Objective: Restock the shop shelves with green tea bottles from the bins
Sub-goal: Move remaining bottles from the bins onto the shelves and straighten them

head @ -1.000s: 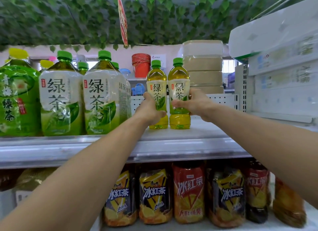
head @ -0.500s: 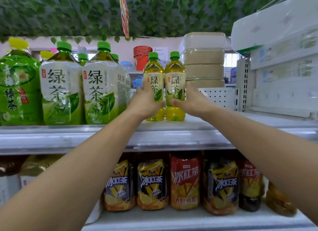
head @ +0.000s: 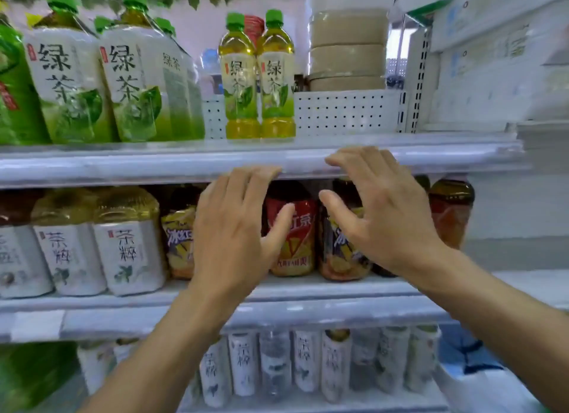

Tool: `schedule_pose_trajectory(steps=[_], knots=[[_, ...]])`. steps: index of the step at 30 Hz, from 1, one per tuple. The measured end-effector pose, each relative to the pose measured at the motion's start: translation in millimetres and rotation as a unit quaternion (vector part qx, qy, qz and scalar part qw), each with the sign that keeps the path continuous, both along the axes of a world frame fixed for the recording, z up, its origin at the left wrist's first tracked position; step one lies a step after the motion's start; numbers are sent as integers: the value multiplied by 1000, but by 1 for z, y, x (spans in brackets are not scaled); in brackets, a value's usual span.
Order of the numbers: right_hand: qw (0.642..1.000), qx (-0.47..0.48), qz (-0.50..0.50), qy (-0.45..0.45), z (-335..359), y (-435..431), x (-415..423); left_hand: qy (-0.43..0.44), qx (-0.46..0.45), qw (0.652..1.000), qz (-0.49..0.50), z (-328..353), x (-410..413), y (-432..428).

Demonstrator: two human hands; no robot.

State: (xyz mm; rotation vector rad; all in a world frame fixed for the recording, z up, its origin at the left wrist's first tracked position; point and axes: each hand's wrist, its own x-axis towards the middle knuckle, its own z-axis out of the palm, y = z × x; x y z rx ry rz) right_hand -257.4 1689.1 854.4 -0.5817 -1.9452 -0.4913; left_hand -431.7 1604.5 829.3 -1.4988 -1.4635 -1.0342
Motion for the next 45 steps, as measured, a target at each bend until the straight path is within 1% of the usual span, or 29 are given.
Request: schedule_pose_trajectory(steps=[2,4,8,10,13,16,20,22,24,26,30,31,33,34,36,39,41,43,45], knots=[[1000,-22,10,-19,-31,-8,18,-11,-23,1000,-14,-31,18,-9],[997,-63,28,-39,-63,-15,34,-34,-68,997,-29,-63,34,-17],[977,-180,59,-97,-139,-23,57,-101,-183,977,-35,-131,63,-26],[962,-236,69,-122,-178,-26,66,-138,-241,960,-29,-166,75,-29],[935,-316,59,-151,-239,-31,77,-181,-319,930,-21,-224,85,-36],[901,-399,44,-165,-304,-35,89,-252,-405,879,-15,-289,90,-43],[841,-505,-13,-197,-404,-44,107,-337,-500,798,6,-390,94,-52],[800,-560,-27,-212,-459,-49,116,-395,-540,743,10,-444,94,-59],[744,-617,-45,-253,-515,-54,124,-434,-578,691,32,-496,95,-68],[682,-669,-71,-287,-569,-59,130,-460,-607,646,50,-546,94,-76],[564,-752,-129,-317,-659,-68,128,-480,-678,545,114,-636,88,-89],[540,-767,-140,-317,-678,-70,126,-480,-688,529,129,-655,86,-92],[508,-788,-160,-309,-711,-71,121,-482,-699,505,154,-687,84,-94],[500,-794,-170,-303,-724,-71,117,-489,-697,498,163,-701,84,-94],[498,-793,-191,-295,-747,-71,110,-488,-694,499,176,-724,87,-91],[520,-753,-237,-326,-771,-73,100,-436,-714,511,200,-749,94,-83],[526,-725,-263,-359,-782,-75,94,-403,-719,520,224,-759,95,-78],[519,-723,-275,-364,-791,-76,89,-366,-732,523,237,-768,94,-76],[499,-753,-282,-322,-798,-76,83,-330,-743,531,239,-777,90,-77]])
